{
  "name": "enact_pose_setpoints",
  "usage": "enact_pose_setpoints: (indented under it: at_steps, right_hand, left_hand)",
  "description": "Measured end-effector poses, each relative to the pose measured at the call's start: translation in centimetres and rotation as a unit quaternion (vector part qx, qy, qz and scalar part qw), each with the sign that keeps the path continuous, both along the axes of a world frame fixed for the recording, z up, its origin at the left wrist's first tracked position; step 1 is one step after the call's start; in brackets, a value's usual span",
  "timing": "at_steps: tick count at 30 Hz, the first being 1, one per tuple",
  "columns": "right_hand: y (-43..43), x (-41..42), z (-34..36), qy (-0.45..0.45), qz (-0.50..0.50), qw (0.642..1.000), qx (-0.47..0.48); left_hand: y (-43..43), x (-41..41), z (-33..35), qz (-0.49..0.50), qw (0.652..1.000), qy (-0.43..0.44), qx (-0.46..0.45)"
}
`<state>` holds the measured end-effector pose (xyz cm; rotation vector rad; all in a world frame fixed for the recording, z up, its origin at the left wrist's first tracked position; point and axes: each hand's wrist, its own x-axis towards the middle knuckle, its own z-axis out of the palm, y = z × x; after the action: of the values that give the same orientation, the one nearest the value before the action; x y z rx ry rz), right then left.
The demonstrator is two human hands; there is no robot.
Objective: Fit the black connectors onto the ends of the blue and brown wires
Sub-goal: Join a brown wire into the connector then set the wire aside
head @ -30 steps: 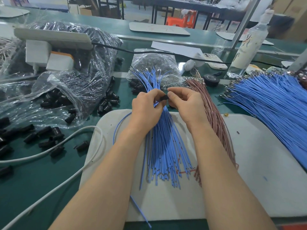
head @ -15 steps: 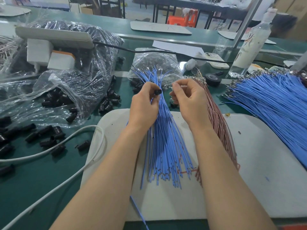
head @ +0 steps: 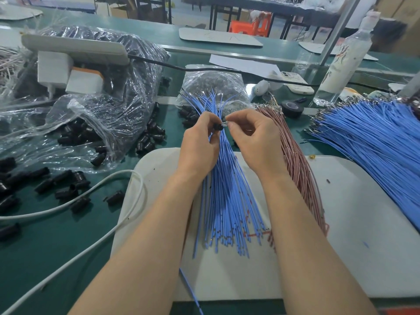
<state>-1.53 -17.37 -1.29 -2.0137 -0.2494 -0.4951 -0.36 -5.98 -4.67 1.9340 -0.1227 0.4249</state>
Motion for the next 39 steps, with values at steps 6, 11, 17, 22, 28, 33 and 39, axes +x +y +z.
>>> enact_pose_setpoints:
  at_steps: [6, 11, 17, 22, 28, 33, 39]
  right_hand:
    - [0.1, -0.1, -0.1, -0.015, -0.007, 1.0, -0.021]
    - [0.0, 0.1, -0.1, -0.017, -0.013, 0.999, -0.036]
    - [0.0, 0.1, -0.2, -0.021, -0.026, 0.999, -0.043]
    - [-0.1, 0.2, -0.3, -0.013, -0.037, 0.997, -0.064]
    - [-0.7, 0.5, -0.2, 0.009, -0.045, 0.997, -0.068]
    - [-1.1, 0.7, -0.2, 0.013, -0.051, 0.996, -0.07]
    - [-1.3, 0.9, -0.4, 0.034, -0.045, 0.997, -0.056]
  left_hand:
    - [-0.2, -0.1, 0.0, -0.005, 1.0, -0.005, 0.009]
    - [-0.2, -0.1, 0.2, -0.009, 1.0, -0.001, 0.015]
    - [-0.2, -0.2, 0.3, -0.002, 0.999, -0.003, 0.035]
    - [-0.1, -0.2, 0.3, -0.003, 0.996, -0.012, 0.084]
    - [-0.1, -0.5, 0.5, 0.006, 0.99, -0.028, 0.141]
    - [-0.1, -0.5, 0.6, 0.032, 0.987, -0.006, 0.155]
    - [-0.1, -0.6, 0.8, 0.014, 0.986, -0.002, 0.169]
